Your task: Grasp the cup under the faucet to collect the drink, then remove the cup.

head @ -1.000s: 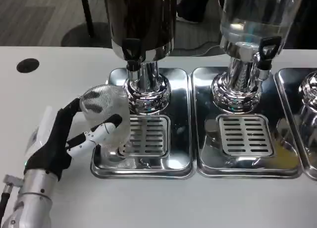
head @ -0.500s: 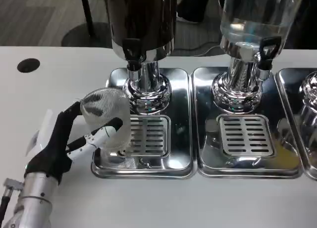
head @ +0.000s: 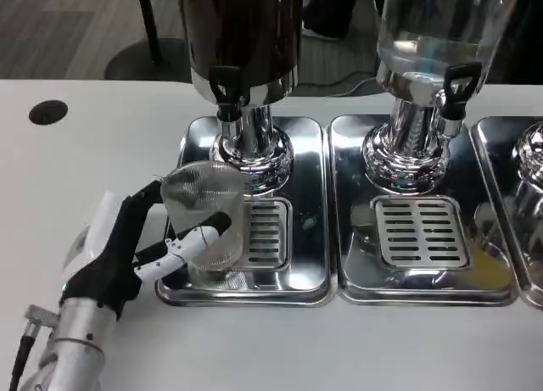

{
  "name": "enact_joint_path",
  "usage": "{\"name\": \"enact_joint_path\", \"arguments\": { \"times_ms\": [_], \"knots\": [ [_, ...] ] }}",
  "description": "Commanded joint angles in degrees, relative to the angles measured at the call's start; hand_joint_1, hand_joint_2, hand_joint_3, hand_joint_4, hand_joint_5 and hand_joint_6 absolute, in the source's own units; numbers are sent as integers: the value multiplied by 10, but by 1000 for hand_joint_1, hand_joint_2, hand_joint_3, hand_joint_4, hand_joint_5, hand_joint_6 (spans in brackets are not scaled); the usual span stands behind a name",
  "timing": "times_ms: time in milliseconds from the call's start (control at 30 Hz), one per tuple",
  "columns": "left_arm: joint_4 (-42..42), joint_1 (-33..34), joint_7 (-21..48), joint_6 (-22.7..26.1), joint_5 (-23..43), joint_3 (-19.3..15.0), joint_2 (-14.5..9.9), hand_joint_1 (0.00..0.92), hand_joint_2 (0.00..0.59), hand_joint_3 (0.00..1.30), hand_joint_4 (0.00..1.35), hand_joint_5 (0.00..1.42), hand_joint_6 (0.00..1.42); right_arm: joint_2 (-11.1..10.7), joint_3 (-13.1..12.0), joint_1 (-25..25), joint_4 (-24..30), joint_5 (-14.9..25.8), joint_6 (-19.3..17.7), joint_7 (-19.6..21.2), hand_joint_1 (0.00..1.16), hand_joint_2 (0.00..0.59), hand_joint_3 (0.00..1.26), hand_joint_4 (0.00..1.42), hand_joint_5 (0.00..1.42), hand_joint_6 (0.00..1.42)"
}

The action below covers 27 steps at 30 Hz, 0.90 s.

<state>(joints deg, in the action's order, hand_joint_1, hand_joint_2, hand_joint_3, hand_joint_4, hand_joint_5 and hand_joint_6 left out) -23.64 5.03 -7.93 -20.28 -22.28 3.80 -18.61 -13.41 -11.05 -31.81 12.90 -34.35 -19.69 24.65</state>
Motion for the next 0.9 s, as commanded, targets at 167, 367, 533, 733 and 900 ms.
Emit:
{"name": "enact_joint_path", "arguments": {
  "times_ms": [167,367,533,733,900],
  "knots": [
    [11,7,-5,-9,-1,9,6,330,267,425,416,200,94,3,-7,-5,-1,6,-8,3,467,553,134,86,26,0],
    [7,8,-7,-5,5,5,8,330,267,425,416,200,94,2,-7,-5,-1,7,-9,3,468,553,134,92,26,0],
    [-5,18,-16,-4,5,-2,7,330,267,425,408,200,94,2,-7,-6,0,8,-9,2,468,553,134,93,26,0],
    [-51,48,-32,-8,6,-9,15,330,267,425,393,210,94,2,-7,-10,3,7,-10,1,468,553,134,93,26,0],
    [-84,68,-42,-12,2,-3,19,330,267,425,393,211,94,2,-10,-14,8,8,-11,1,468,553,134,93,26,0]
  ]
}}
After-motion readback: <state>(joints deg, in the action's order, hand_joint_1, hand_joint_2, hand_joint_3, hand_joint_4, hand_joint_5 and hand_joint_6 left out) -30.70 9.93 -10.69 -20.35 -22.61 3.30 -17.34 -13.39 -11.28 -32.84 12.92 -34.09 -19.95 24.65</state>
